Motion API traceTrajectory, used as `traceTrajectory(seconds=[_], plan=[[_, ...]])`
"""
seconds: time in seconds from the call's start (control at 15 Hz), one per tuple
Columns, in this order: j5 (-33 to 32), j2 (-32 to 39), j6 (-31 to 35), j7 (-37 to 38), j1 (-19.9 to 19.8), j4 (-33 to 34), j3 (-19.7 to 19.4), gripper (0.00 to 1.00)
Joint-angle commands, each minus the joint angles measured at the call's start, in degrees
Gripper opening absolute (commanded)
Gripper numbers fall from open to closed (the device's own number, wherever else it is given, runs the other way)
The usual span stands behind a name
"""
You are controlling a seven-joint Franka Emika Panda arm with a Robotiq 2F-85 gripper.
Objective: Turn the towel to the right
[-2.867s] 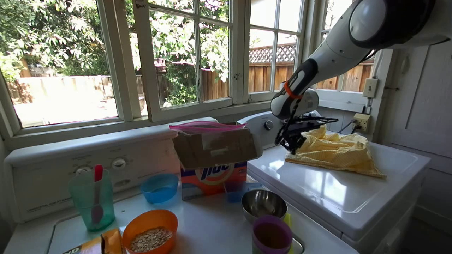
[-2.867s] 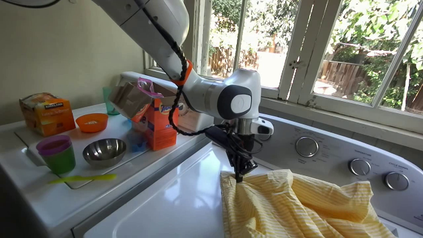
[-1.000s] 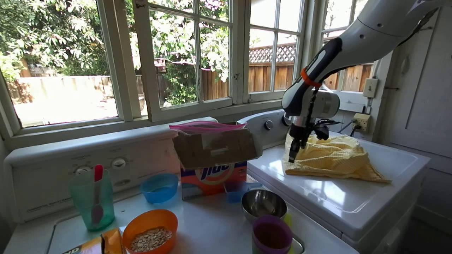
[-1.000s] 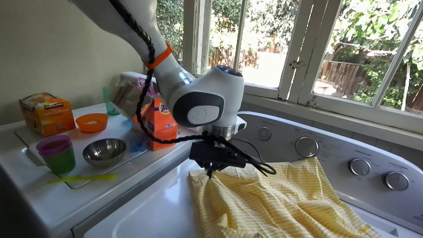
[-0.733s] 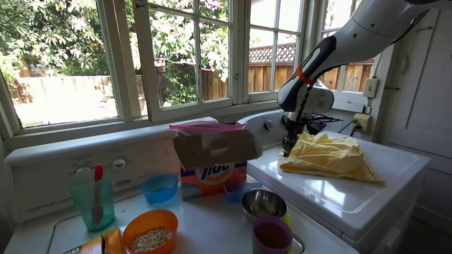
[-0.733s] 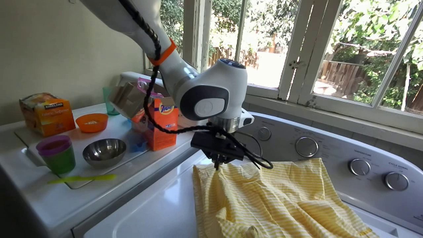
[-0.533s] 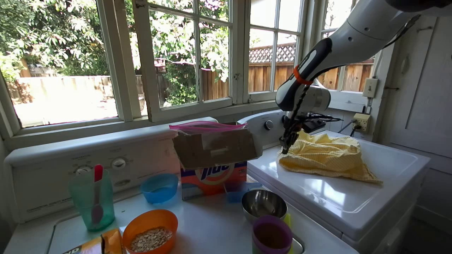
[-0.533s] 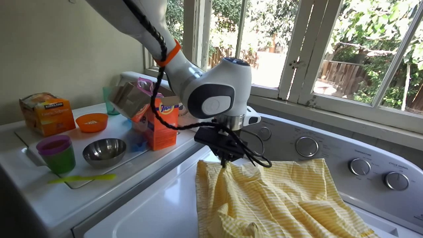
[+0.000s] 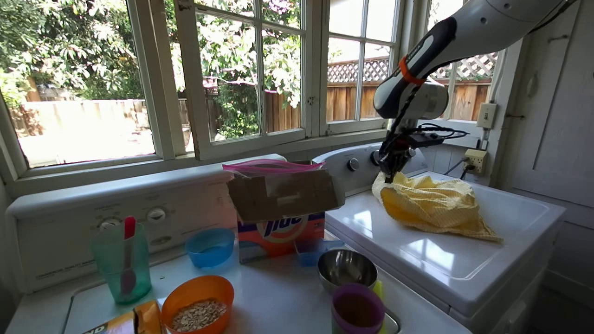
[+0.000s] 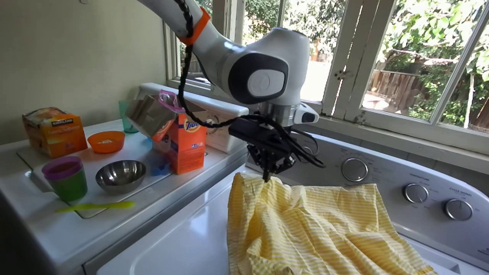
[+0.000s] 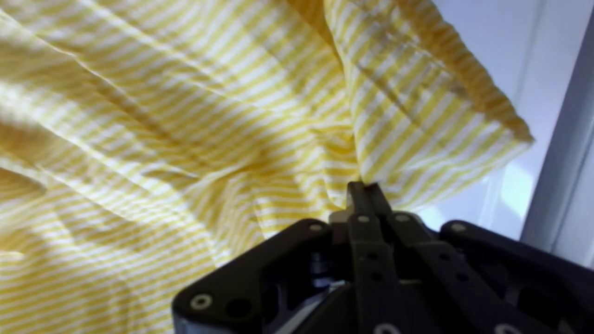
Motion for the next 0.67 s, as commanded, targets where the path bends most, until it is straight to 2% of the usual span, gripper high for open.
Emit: traceTrajectory(seconds=[0.0,0.2,0.4,0.53,0.6], plan=[[-4.70,-2.71,-1.98,8.64,0.48,-1.31,-4.15,0.00],[-3.13,-1.80,-3.56,7.21,-0.03,0.01,-4.10,0.00],[-0.15,-1.39,-2.84,4.69,-0.16,0.20,-2.32,0.00],[7.88,-1.38,-0.33,-1.52,-1.78,-0.16,0.98,0.00],[11.50,-0.77,-1.47,-3.74,-2.17,0.63,2.16,0.00]])
